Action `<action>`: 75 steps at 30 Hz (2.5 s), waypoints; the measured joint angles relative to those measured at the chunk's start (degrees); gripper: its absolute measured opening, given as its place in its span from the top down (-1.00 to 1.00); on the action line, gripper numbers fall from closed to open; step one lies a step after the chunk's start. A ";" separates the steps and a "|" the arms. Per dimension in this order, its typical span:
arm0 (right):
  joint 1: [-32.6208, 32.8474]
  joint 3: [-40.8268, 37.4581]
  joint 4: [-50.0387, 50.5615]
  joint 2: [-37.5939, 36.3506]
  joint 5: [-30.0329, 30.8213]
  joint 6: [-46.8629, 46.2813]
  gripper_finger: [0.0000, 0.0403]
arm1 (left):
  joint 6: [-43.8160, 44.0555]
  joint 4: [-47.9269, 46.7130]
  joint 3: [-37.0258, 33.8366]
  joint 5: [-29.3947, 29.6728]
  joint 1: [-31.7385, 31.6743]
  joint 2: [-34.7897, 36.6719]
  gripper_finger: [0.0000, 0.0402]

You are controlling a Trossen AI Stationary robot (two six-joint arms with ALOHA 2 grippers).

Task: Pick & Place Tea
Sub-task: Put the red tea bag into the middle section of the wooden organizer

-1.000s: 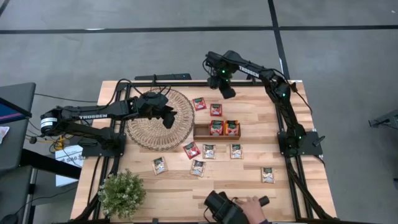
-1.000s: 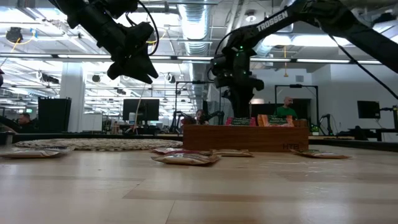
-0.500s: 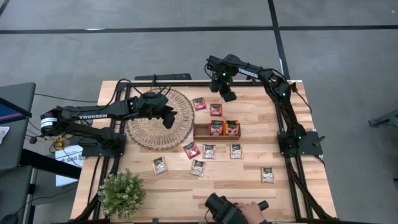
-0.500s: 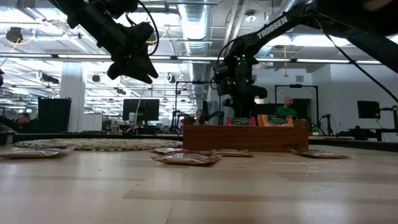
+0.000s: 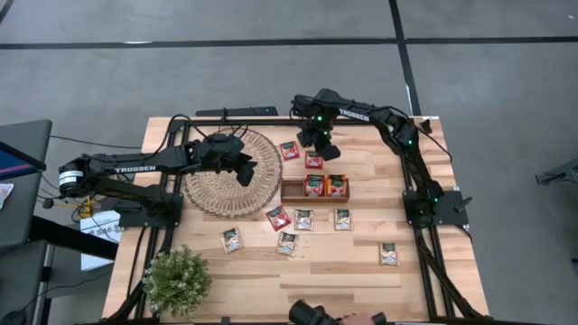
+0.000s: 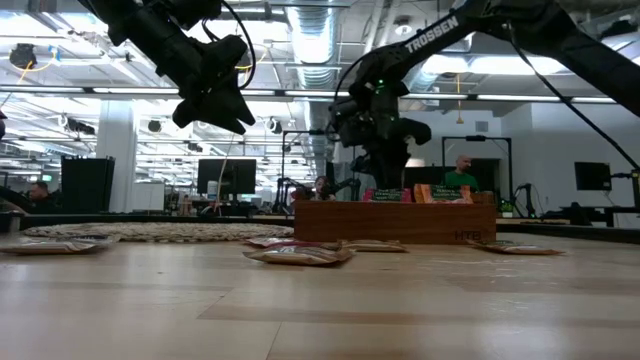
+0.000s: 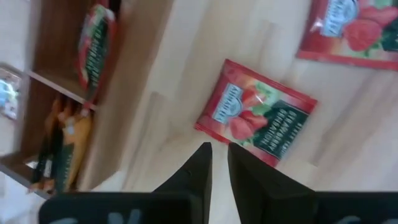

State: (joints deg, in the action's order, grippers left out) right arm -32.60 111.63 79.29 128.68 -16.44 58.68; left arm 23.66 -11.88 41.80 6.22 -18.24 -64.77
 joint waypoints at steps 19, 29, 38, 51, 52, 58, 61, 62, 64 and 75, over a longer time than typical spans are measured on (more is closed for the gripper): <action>-2.52 0.00 -9.19 0.00 -13.82 -52.30 0.98 | 0.15 0.00 0.00 0.00 -0.01 0.00 0.29; -5.03 0.00 -8.63 0.00 -11.92 -66.23 1.00 | 0.14 0.01 -0.01 0.00 0.00 0.00 0.29; -6.97 0.00 -10.08 0.00 -12.09 -82.01 0.99 | 0.11 0.01 0.00 0.00 0.00 0.00 0.29; -7.24 0.00 -10.10 6.95 -18.08 -90.44 0.99 | 0.07 0.12 0.00 -0.01 0.00 0.00 0.29; -7.40 -0.04 -9.88 7.26 -18.06 -90.71 0.99 | 0.09 0.22 0.00 -0.20 -0.02 0.00 0.29; -9.76 0.04 -9.46 7.52 -18.13 -93.79 0.99 | 0.06 0.37 0.00 -0.81 0.00 0.00 0.29; -11.26 0.04 -8.62 7.52 -18.72 -96.04 0.99 | -0.09 0.74 0.00 -0.85 0.00 0.00 0.29; -11.64 0.04 -7.62 7.52 -19.10 -96.53 0.99 | -0.09 0.90 0.00 -0.85 0.00 0.00 0.29; -11.83 0.04 -7.44 7.52 -19.69 -96.94 0.99 | -0.13 1.32 0.00 -0.83 0.00 0.00 0.29; -10.11 0.41 -7.41 11.36 -23.00 -100.01 0.99 | -0.28 2.18 0.00 -0.83 0.00 0.00 0.29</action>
State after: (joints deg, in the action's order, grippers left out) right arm -42.71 112.04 71.88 140.04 -39.44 -41.33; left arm 23.38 -9.70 41.80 5.39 -18.24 -64.77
